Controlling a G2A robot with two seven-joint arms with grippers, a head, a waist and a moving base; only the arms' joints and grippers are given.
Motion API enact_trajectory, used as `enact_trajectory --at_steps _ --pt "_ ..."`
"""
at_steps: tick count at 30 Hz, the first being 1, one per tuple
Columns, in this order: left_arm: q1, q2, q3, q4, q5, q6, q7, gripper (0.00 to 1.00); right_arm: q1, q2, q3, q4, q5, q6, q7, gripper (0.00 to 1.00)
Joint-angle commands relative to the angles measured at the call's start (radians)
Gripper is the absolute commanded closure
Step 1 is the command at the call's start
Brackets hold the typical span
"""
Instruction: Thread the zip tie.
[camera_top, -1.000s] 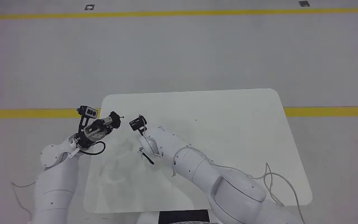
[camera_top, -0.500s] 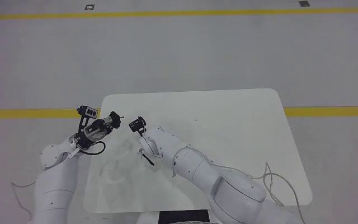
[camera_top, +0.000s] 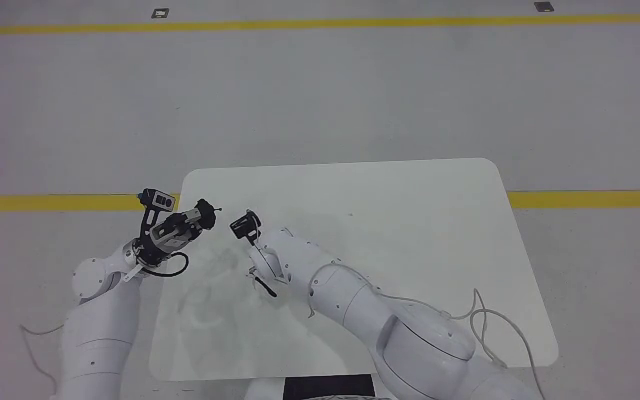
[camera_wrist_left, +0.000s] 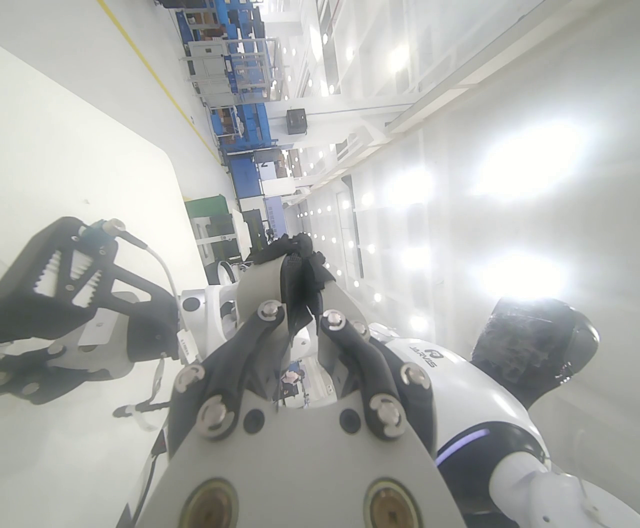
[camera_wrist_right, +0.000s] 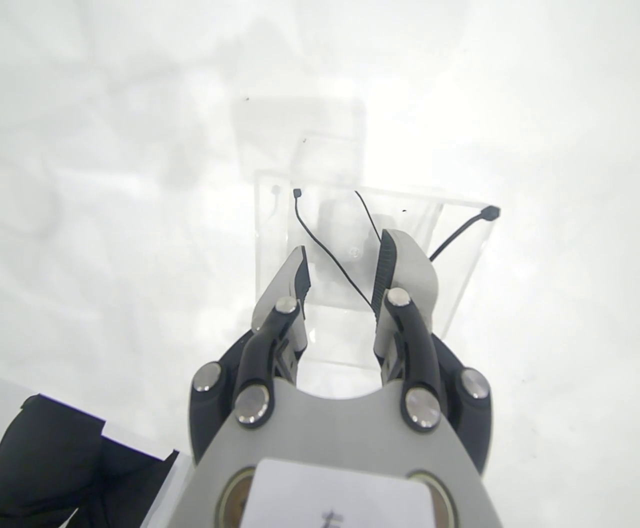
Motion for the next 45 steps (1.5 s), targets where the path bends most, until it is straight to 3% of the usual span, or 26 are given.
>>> enact_trajectory --at_steps 1,15,27,45 --pt "0.000 0.000 0.000 0.000 0.000 0.000 0.000 1.00 0.001 0.000 -0.003 0.002 0.000 0.007 0.000 0.74" --pt "0.000 0.000 0.000 0.000 0.000 0.000 0.000 1.00 0.009 0.000 -0.023 0.008 0.017 0.031 -0.008 1.00" --pt "0.000 0.000 0.000 0.000 0.000 0.000 0.000 1.00 0.018 0.002 -0.023 -0.004 0.028 0.051 -0.010 1.00" --pt "0.000 0.000 0.000 0.000 0.000 0.000 0.000 1.00 0.018 0.011 -0.009 -0.082 -0.039 0.047 0.078 1.00"
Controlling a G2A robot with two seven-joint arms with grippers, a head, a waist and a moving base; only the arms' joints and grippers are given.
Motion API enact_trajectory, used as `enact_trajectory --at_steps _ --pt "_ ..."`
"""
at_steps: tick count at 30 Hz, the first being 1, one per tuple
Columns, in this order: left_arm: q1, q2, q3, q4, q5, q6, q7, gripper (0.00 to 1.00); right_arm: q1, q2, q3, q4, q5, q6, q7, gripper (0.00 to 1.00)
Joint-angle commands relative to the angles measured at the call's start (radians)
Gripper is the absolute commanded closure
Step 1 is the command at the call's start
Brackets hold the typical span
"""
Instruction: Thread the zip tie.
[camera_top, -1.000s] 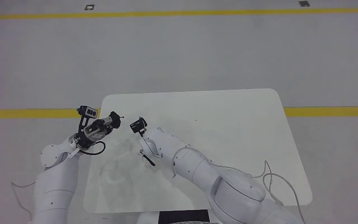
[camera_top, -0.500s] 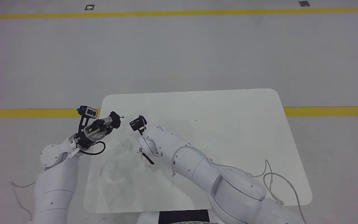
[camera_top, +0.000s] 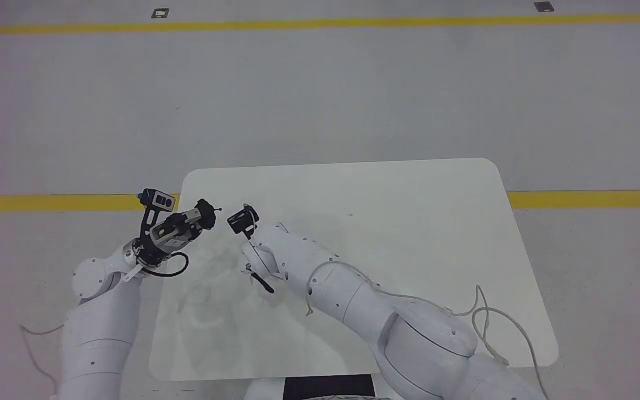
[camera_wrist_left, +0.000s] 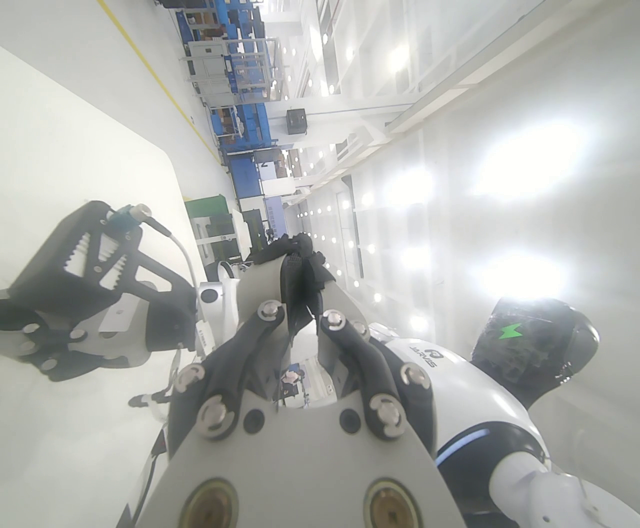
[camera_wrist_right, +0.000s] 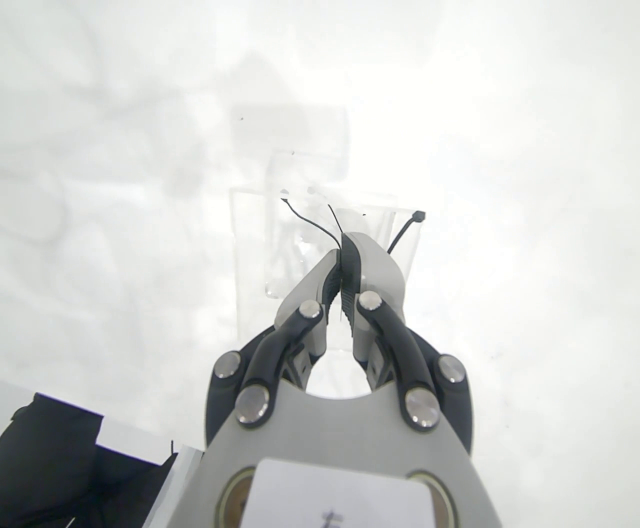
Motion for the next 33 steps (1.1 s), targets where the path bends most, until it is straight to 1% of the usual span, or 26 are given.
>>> enact_trajectory --at_steps 1,7,14,20,24,28,33 --pt "0.000 0.000 0.000 0.000 0.000 0.000 0.000 1.00 -0.002 0.003 0.005 -0.017 -0.010 -0.001 0.009 1.00" --pt "0.000 0.000 0.000 0.000 0.000 0.000 0.000 1.00 -0.017 0.020 0.025 -0.090 -0.047 0.002 0.037 1.00" --pt "0.000 0.000 0.000 0.000 0.000 0.000 0.000 1.00 -0.057 0.055 0.069 -0.200 -0.099 0.005 0.070 1.00" --pt "0.000 0.000 0.000 0.000 0.000 0.000 0.000 1.00 -0.101 0.087 0.126 -0.278 -0.129 0.013 0.078 1.00" --pt "0.000 0.000 0.000 0.000 0.000 0.000 0.000 1.00 -0.137 0.109 0.183 -0.338 -0.132 0.030 0.051 1.00" --pt "0.000 0.000 0.000 0.000 0.000 0.000 0.000 1.00 -0.191 0.136 0.267 -0.417 -0.124 0.033 0.008 1.00" --pt "0.000 0.000 0.000 0.000 0.000 0.000 0.000 1.00 -0.298 0.169 0.412 -0.545 -0.086 0.033 -0.069 1.00"
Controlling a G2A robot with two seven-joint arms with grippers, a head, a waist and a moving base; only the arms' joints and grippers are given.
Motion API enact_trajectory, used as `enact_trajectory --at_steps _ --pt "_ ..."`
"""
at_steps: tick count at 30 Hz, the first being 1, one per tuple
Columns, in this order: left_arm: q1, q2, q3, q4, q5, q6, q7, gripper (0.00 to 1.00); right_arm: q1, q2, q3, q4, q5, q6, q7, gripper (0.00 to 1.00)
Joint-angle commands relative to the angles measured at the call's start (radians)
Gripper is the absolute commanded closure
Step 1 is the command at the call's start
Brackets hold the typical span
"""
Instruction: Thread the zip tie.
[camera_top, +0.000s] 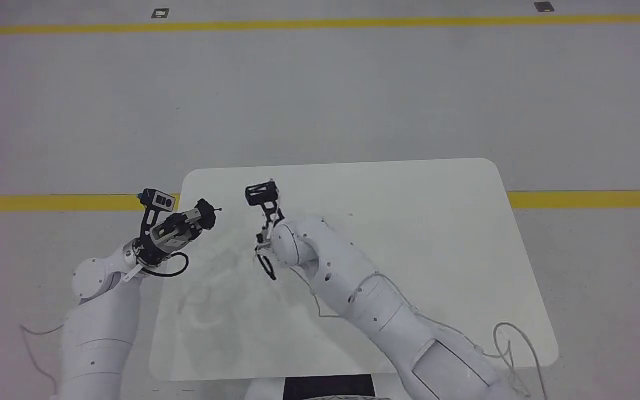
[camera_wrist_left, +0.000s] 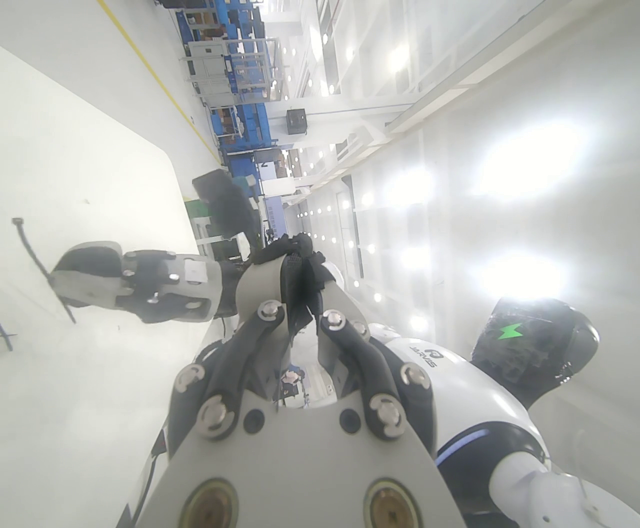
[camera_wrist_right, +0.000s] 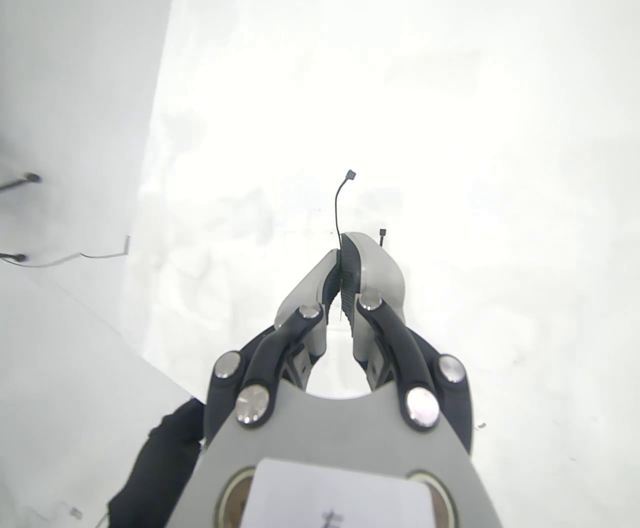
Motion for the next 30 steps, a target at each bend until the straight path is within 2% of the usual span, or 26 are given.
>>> enact_trajectory --at_steps 1,5,9,23,25,27,30 --pt "0.000 0.000 0.000 0.000 0.000 0.000 0.000 1.00 -0.045 0.010 0.062 -0.050 0.021 0.000 -0.034 1.00" --pt "0.000 0.000 0.000 0.000 0.000 0.000 0.000 1.00 -0.140 0.024 0.160 -0.152 0.071 0.000 -0.119 1.00" --pt "0.000 0.000 0.000 0.000 0.000 0.000 0.000 1.00 -0.198 0.031 0.196 -0.221 0.102 -0.007 -0.171 1.00" --pt "0.000 0.000 0.000 0.000 0.000 0.000 0.000 1.00 -0.190 0.031 0.186 -0.221 0.118 -0.010 -0.181 1.00" --pt "0.000 0.000 0.000 0.000 0.000 0.000 0.000 1.00 -0.207 0.030 0.193 -0.237 0.137 -0.016 -0.256 1.00" --pt "0.007 -0.001 0.013 -0.008 0.001 0.019 0.040 1.00 -0.228 0.028 0.197 -0.263 0.175 -0.024 -0.347 1.00" --pt "0.021 -0.003 0.030 -0.001 -0.020 0.000 0.064 1.00 -0.271 0.023 0.189 -0.299 0.222 -0.060 -0.520 1.00"
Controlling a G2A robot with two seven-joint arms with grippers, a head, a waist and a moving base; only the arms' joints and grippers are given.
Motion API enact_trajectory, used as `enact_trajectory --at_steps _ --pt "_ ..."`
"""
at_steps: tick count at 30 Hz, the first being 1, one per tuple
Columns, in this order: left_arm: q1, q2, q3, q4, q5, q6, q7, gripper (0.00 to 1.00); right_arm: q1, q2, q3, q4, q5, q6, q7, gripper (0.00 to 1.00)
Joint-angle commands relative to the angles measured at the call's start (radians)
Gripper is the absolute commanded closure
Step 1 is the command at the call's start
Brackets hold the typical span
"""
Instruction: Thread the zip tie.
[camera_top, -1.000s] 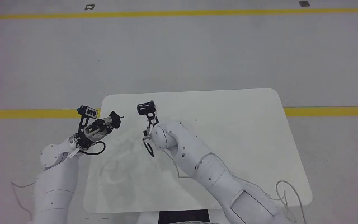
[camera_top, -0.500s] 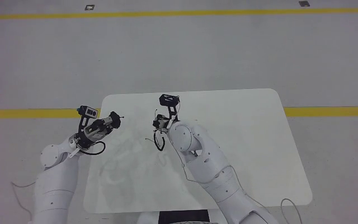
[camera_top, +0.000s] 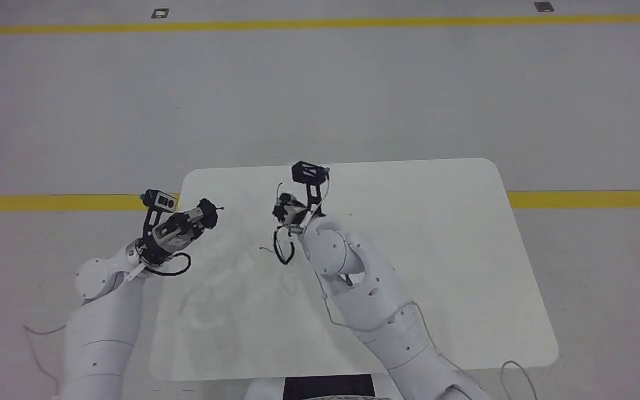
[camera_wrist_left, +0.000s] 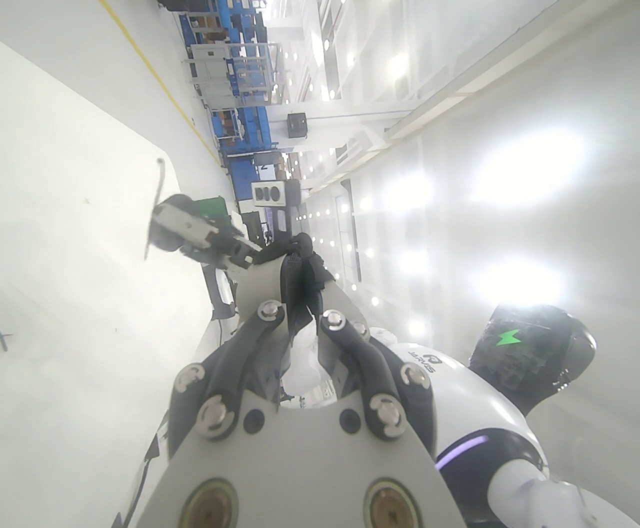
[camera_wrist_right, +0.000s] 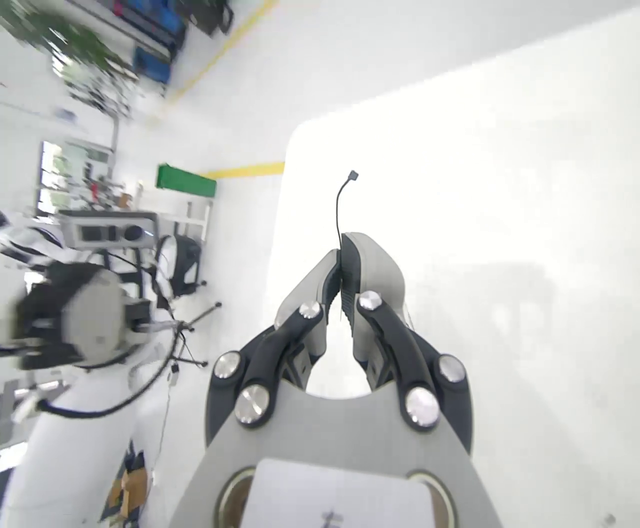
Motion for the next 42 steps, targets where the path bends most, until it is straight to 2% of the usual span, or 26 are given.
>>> enact_trajectory --at_steps 1,6,10,13,16,17,28,32,34,38,42 --pt "0.007 -0.003 0.013 0.014 -0.033 -0.004 0.008 1.00 -0.029 -0.002 -0.008 -0.019 0.026 -0.035 -0.133 1.00" --pt "0.011 -0.011 0.039 0.057 -0.101 -0.004 -0.011 1.00 -0.051 0.004 -0.058 -0.008 0.075 -0.098 -0.329 1.00" --pt "0.005 -0.022 0.040 0.073 -0.141 -0.004 -0.058 1.00 -0.043 0.007 -0.117 0.009 0.080 -0.110 -0.445 1.00" --pt "0.004 -0.032 0.036 0.071 -0.141 -0.004 -0.058 1.00 -0.034 0.006 -0.146 0.012 0.078 -0.114 -0.503 1.00" --pt "0.002 -0.043 0.038 0.080 -0.138 -0.004 -0.058 1.00 -0.027 0.005 -0.171 0.017 0.077 -0.127 -0.524 1.00" --pt "-0.001 -0.044 0.034 0.087 -0.108 -0.004 -0.058 1.00 -0.023 0.005 -0.178 0.023 0.074 -0.135 -0.512 1.00" --pt "-0.001 -0.044 0.034 0.087 -0.108 -0.004 -0.058 1.00 -0.023 0.005 -0.178 0.023 0.074 -0.135 -0.512 1.00" --pt "0.008 -0.046 0.049 0.083 -0.142 0.031 -0.008 1.00 -0.043 0.013 -0.181 0.008 0.035 -0.163 -0.585 1.00" --pt "0.011 -0.048 0.060 0.104 -0.159 0.021 0.003 1.00 -0.058 0.021 -0.187 0.004 0.034 -0.175 -0.634 1.00" --pt "-0.001 -0.053 0.090 0.157 -0.191 -0.004 0.001 1.00 -0.069 0.030 -0.205 0.005 0.037 -0.180 -0.696 1.00" --pt "-0.017 -0.059 0.109 0.188 -0.217 -0.004 -0.009 1.00 -0.061 0.031 -0.239 0.034 0.033 -0.169 -0.741 1.00"
